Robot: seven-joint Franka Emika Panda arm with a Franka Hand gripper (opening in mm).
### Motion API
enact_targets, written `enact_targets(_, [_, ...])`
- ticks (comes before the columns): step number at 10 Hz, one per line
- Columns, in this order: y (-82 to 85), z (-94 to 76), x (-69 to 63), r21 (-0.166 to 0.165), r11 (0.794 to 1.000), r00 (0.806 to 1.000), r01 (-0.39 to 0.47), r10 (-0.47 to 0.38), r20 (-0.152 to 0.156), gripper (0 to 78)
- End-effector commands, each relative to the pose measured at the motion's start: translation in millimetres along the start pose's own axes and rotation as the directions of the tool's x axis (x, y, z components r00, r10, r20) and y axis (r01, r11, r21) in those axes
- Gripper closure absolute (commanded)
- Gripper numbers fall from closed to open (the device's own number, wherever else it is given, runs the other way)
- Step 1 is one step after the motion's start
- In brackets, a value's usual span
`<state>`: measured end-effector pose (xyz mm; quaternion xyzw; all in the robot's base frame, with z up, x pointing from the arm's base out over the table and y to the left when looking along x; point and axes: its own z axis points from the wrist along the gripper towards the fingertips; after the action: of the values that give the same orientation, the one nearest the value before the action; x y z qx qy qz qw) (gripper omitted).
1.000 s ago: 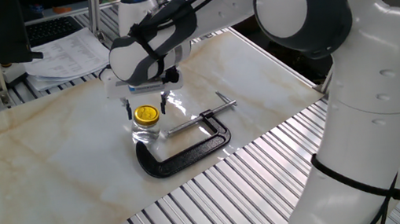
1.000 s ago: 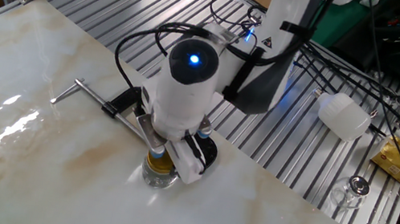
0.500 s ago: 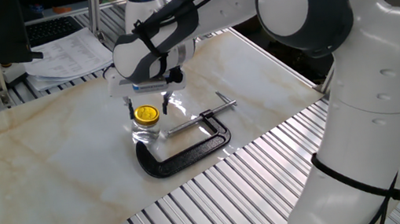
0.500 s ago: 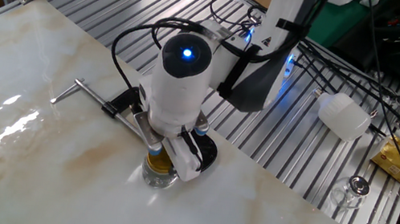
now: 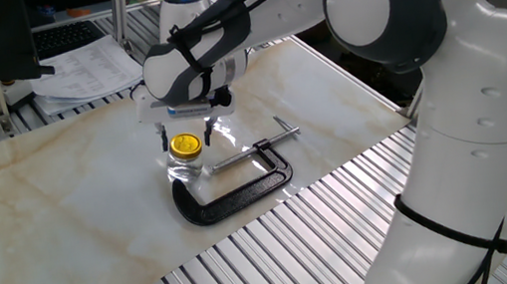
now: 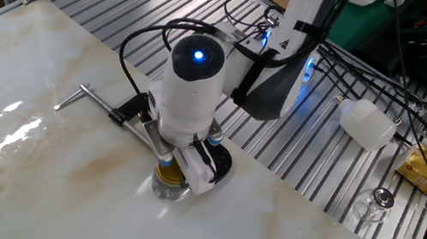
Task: Screw the lid onto the jar
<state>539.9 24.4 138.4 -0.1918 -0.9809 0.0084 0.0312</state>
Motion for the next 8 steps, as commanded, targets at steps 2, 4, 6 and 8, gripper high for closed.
enact_targets(2, [5.4,1.1,-0.9,-0.003,1.0,1.0,-0.001,0.001,0.014,0.4])
enact_targets(4, [5.8,0.7,0.0,-0.001,1.0,1.0,-0.001,0.001,0.017,0.4])
enact_targets(6, [6.2,0.2,0.9,0.0,1.0,1.0,-0.005,0.005,0.02,0.4])
enact_targets(8, [6.7,-0.6,2.3,0.0,1.0,1.0,-0.012,0.012,0.022,0.4])
